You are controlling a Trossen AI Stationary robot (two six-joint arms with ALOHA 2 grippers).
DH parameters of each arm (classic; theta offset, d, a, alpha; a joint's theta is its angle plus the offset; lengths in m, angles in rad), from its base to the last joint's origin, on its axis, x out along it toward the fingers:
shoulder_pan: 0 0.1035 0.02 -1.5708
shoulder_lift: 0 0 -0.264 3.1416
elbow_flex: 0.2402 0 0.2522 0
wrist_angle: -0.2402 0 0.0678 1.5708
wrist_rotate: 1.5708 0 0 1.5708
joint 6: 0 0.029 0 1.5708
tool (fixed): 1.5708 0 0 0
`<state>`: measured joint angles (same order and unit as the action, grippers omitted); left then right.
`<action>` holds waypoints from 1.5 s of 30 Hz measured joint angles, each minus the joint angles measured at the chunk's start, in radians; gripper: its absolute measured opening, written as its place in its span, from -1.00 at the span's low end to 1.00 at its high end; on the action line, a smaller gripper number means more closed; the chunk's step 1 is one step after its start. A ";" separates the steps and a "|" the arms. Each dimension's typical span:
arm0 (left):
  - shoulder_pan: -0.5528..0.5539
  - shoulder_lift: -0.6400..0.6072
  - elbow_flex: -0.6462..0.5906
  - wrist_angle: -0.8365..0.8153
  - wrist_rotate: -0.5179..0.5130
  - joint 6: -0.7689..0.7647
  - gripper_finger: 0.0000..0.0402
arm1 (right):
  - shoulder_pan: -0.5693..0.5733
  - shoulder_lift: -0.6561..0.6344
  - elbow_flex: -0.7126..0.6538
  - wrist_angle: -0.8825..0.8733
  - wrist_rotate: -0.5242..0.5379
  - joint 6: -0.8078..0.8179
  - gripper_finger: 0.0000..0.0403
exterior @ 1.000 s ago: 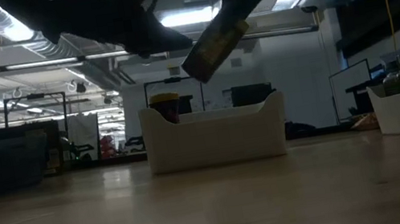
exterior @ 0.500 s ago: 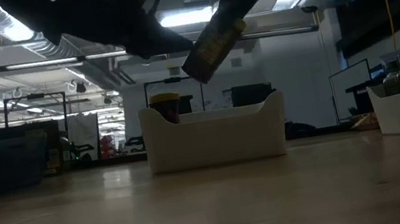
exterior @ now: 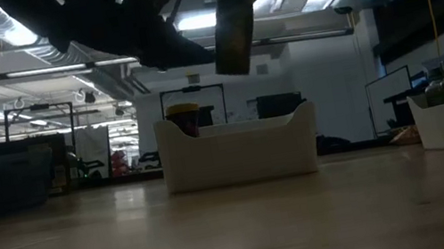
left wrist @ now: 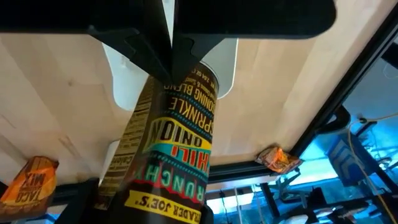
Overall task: Sort spices by type
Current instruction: Put the bottom right yellow seasoning bottle into the left white bin
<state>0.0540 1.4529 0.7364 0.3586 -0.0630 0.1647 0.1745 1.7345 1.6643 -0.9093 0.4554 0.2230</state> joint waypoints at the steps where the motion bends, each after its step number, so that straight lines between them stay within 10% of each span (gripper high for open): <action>1: 0.000 0.000 0.000 0.004 0.006 0.000 -1.00 | 0.000 0.000 0.001 0.002 0.001 -0.003 0.24; 26: 0.001 -0.311 -0.001 -0.484 -0.128 0.026 -0.98 | -0.038 0.093 -0.007 -0.056 -0.055 0.017 0.24; 45: 0.001 -0.333 -0.001 -0.496 -0.130 0.027 -0.98 | -0.086 0.120 -0.169 0.028 -0.081 0.035 0.20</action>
<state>0.0547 1.1198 0.7357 -0.1375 -0.1925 0.1921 0.0889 1.8548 1.4956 -0.8815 0.3744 0.2575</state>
